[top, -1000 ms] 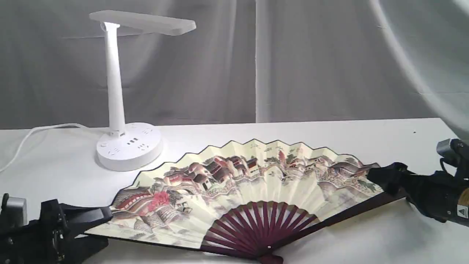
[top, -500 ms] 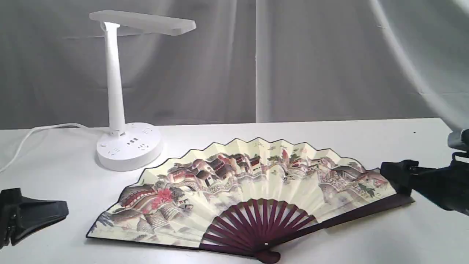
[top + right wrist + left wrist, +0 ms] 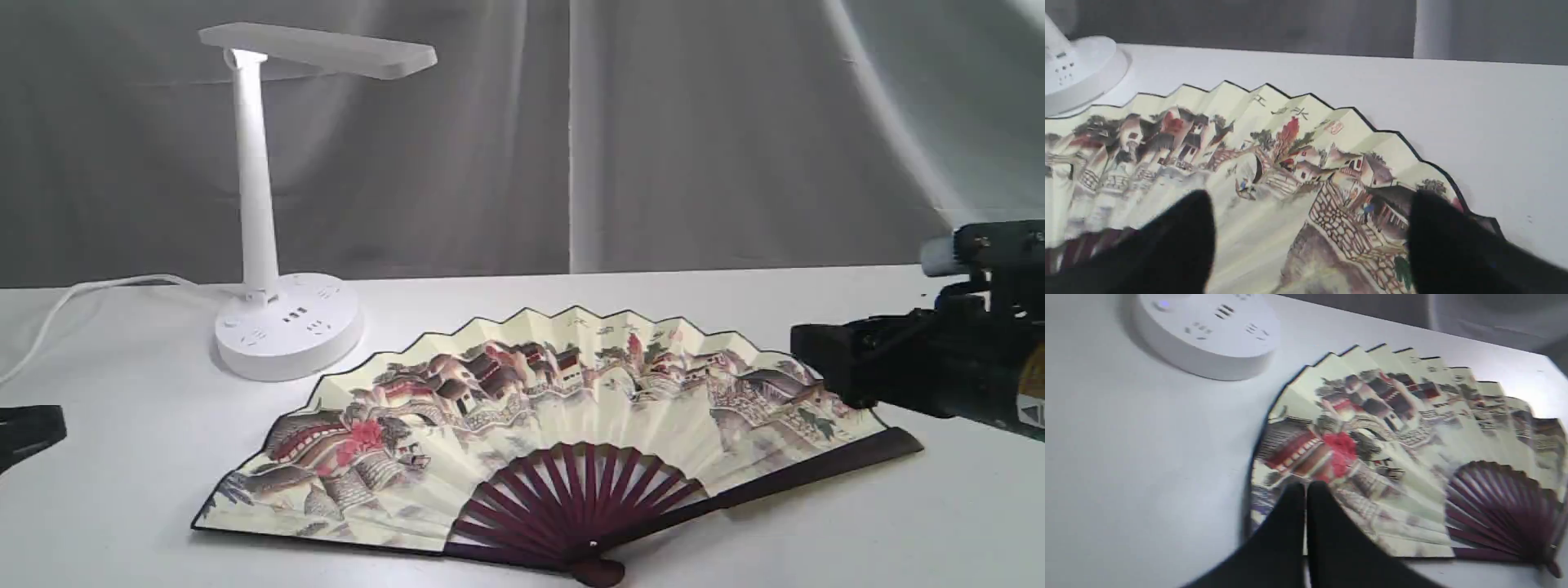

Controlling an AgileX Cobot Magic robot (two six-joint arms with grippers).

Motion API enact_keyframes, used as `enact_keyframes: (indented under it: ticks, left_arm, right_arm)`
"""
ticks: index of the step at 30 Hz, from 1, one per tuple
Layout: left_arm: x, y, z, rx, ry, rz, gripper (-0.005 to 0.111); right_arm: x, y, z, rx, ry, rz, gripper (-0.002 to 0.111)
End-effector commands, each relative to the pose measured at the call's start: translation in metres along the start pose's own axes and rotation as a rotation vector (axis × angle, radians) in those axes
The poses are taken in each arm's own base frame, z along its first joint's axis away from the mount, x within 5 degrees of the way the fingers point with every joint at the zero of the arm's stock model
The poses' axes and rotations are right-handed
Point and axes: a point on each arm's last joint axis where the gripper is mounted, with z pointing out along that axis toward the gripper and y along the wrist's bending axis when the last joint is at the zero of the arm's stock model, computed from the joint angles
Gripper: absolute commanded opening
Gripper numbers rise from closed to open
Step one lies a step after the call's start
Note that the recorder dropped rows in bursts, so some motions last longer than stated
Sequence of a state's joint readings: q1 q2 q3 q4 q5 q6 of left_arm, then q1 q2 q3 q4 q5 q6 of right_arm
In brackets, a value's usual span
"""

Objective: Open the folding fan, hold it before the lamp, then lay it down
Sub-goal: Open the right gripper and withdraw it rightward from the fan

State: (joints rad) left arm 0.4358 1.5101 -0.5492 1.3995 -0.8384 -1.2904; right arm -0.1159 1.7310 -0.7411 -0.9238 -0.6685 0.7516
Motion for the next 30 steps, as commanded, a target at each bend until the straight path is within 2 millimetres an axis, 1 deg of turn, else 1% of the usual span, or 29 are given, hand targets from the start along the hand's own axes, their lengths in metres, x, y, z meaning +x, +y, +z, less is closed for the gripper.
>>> enact_keyframes:
  ticks: [1,2,4,5,9,12,15,18,20,21,24,25,27,30]
  left_arm:
    - [-0.003,-0.005,-0.018,-0.145,-0.043,0.033,0.000]
    - [-0.003,-0.007,-0.022,-0.165,-0.048,0.033,0.000]
    - [-0.003,-0.013,-0.030,-0.194,-0.068,0.033,0.000]
    - [-0.003,-0.015,-0.033,-0.200,-0.076,0.040,0.000]
    - [-0.003,-0.027,-0.045,-0.211,-0.115,0.071,0.000]
    - [-0.007,-0.034,-0.051,-0.210,-0.143,0.100,0.000]
    - [-0.008,-0.036,-0.053,-0.210,-0.153,0.104,0.000]
    - [-0.004,-0.035,-0.052,-0.212,-0.145,0.094,0.000]
    - [-0.003,-0.035,-0.052,-0.212,-0.142,0.091,0.000]
    - [-0.003,-0.035,-0.052,-0.212,-0.142,0.091,0.000]
    - [-0.003,-0.035,-0.052,-0.208,-0.143,0.090,0.000]
    - [-0.003,-0.035,-0.052,-0.208,-0.144,0.083,0.000]
    - [-0.003,-0.035,-0.052,-0.206,-0.145,0.068,0.000]
    - [-0.003,-0.035,-0.052,-0.206,-0.144,0.070,0.000]
  right_arm:
    - [-0.004,0.007,-0.007,0.106,0.079,-0.013,0.040]
    - [-0.007,0.009,-0.009,0.125,0.086,-0.023,0.030]
    - [-0.010,0.010,-0.014,0.160,0.105,-0.039,0.007]
    - [-0.011,0.010,-0.017,0.185,0.121,-0.040,0.000]
    - [-0.016,0.009,-0.034,0.354,0.194,0.065,0.000]
    - [-0.021,0.014,-0.050,0.458,0.253,0.078,0.000]
    - [-0.020,0.023,-0.073,0.593,0.365,0.127,0.000]
    - [-0.018,0.037,-0.089,0.662,0.459,0.136,0.000]
    - [-0.018,0.051,-0.097,0.633,0.453,0.121,0.000]
    - [-0.017,0.061,-0.101,0.594,0.447,0.108,0.000]
    - [-0.011,0.082,-0.117,0.508,0.416,0.093,0.000]
    - [-0.008,0.090,-0.126,0.475,0.395,0.092,0.000]
    - [-0.005,0.099,-0.138,0.424,0.351,0.094,0.000]
    - [0.002,0.108,-0.161,0.335,0.235,0.141,0.000]
